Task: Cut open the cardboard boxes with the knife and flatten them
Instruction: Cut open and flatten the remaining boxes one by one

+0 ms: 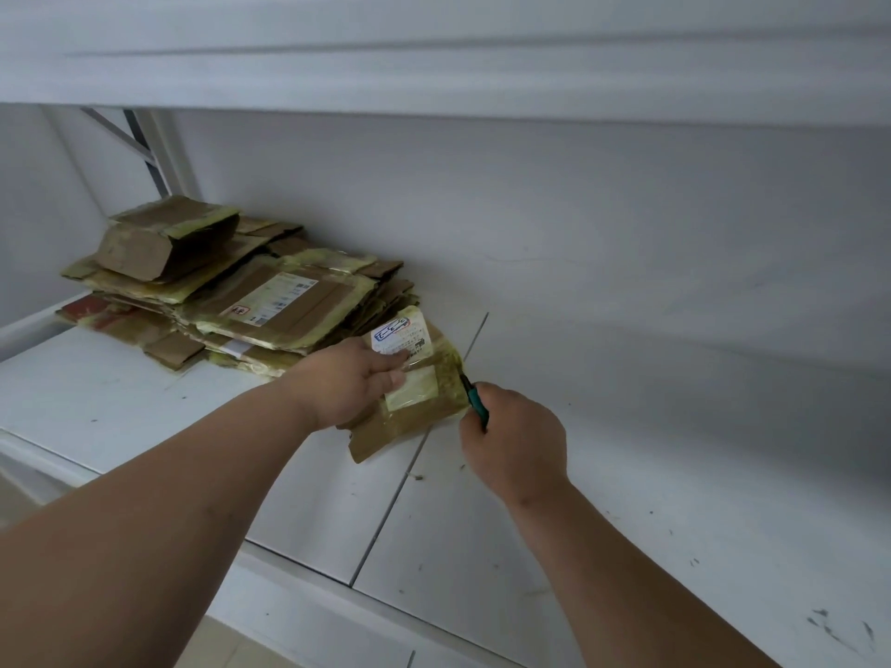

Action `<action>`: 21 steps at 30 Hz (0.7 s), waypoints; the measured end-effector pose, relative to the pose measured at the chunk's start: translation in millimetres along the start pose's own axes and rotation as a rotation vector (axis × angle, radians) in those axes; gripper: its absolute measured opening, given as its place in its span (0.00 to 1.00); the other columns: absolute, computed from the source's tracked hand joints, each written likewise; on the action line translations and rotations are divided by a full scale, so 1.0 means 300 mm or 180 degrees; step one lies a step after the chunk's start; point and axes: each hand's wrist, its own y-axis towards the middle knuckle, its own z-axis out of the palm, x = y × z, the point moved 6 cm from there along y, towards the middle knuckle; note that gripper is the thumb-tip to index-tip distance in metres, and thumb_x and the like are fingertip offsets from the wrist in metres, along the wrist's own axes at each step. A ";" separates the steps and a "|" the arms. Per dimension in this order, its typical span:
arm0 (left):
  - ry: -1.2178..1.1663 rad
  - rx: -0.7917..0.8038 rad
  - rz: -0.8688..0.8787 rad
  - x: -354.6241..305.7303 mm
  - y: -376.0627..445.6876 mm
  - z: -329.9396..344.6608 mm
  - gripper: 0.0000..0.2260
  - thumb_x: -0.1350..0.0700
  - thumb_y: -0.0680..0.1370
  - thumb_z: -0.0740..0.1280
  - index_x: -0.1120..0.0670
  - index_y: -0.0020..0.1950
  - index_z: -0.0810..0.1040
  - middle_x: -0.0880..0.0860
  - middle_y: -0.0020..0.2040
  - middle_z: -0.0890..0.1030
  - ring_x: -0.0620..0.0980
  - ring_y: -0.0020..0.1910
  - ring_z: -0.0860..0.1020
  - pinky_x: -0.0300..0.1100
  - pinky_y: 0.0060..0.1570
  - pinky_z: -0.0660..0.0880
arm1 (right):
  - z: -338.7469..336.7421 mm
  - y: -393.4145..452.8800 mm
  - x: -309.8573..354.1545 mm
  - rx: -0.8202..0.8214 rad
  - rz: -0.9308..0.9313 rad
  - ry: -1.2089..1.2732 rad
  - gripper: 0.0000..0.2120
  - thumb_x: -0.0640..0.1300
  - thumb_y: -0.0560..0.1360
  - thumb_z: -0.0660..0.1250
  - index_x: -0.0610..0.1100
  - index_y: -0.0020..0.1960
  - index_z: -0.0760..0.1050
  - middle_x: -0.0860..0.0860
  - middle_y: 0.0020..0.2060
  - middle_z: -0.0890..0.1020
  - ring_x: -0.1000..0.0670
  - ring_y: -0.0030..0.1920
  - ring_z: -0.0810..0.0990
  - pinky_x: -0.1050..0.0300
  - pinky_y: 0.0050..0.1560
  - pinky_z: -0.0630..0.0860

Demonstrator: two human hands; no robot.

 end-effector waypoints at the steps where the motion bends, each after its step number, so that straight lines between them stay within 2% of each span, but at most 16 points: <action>1: -0.0014 0.0004 0.0002 0.001 -0.002 0.001 0.20 0.44 0.82 0.58 0.44 0.75 0.67 0.51 0.71 0.68 0.51 0.69 0.67 0.39 0.64 0.63 | 0.002 -0.007 -0.001 -0.0091 0.0009 0.0015 0.08 0.47 0.70 0.56 0.48 0.41 0.72 0.55 0.27 0.67 0.47 0.27 0.69 0.57 0.32 0.63; 4: 0.0021 0.0066 0.0025 0.000 -0.006 0.012 0.20 0.43 0.82 0.58 0.42 0.75 0.67 0.51 0.71 0.67 0.51 0.69 0.67 0.42 0.66 0.64 | 0.000 -0.018 -0.001 -0.0375 0.0022 0.0094 0.08 0.44 0.69 0.60 0.45 0.42 0.77 0.56 0.26 0.65 0.48 0.23 0.65 0.60 0.29 0.61; 7: -0.0025 0.0027 0.0037 0.001 -0.005 0.015 0.20 0.44 0.82 0.58 0.43 0.75 0.67 0.51 0.71 0.68 0.51 0.69 0.68 0.42 0.66 0.64 | -0.010 -0.004 0.006 -0.0398 -0.0003 0.0065 0.03 0.43 0.68 0.61 0.46 0.36 0.72 0.57 0.24 0.60 0.50 0.21 0.61 0.61 0.28 0.59; 9: -0.0079 -0.0052 0.0041 -0.001 -0.005 0.006 0.20 0.44 0.83 0.58 0.45 0.75 0.68 0.51 0.72 0.67 0.50 0.70 0.67 0.41 0.65 0.63 | -0.007 -0.004 0.006 -0.0245 0.0016 0.0022 0.02 0.44 0.68 0.60 0.48 0.36 0.69 0.57 0.23 0.58 0.49 0.22 0.61 0.61 0.28 0.59; 11: -0.0043 -0.0057 0.0045 -0.003 -0.002 0.008 0.20 0.44 0.83 0.57 0.44 0.75 0.67 0.50 0.73 0.67 0.50 0.71 0.66 0.40 0.65 0.63 | 0.003 -0.011 -0.001 -0.0111 0.0080 0.0032 0.04 0.45 0.68 0.59 0.47 0.37 0.72 0.57 0.23 0.58 0.49 0.23 0.64 0.60 0.29 0.58; 13: 0.0053 -0.0030 0.0048 -0.005 0.004 0.017 0.20 0.44 0.83 0.57 0.43 0.75 0.67 0.50 0.73 0.66 0.50 0.71 0.66 0.40 0.65 0.63 | 0.014 -0.022 -0.009 0.0084 0.0124 -0.0039 0.08 0.47 0.70 0.56 0.47 0.41 0.73 0.56 0.25 0.62 0.48 0.26 0.67 0.58 0.30 0.60; 15: 0.0065 -0.0076 0.0023 -0.008 0.012 0.019 0.20 0.43 0.83 0.56 0.43 0.75 0.67 0.52 0.72 0.67 0.51 0.70 0.67 0.41 0.64 0.65 | 0.028 -0.036 -0.033 0.0456 0.0272 -0.0204 0.06 0.48 0.74 0.54 0.48 0.43 0.68 0.55 0.28 0.67 0.48 0.30 0.70 0.57 0.33 0.64; 17: 0.0027 -0.0136 -0.0002 -0.009 0.017 0.013 0.20 0.43 0.83 0.56 0.43 0.74 0.67 0.53 0.71 0.69 0.52 0.68 0.68 0.42 0.63 0.65 | 0.039 -0.055 -0.068 0.0774 0.0504 -0.0286 0.07 0.47 0.77 0.57 0.48 0.40 0.66 0.54 0.30 0.70 0.51 0.31 0.70 0.57 0.33 0.66; 21: 0.0143 -0.0033 0.0035 -0.011 0.022 0.033 0.19 0.43 0.82 0.57 0.42 0.74 0.68 0.51 0.72 0.66 0.51 0.69 0.68 0.41 0.64 0.65 | 0.059 -0.071 -0.094 0.1232 0.0725 -0.0344 0.12 0.46 0.75 0.59 0.49 0.35 0.62 0.54 0.32 0.72 0.52 0.31 0.70 0.59 0.32 0.66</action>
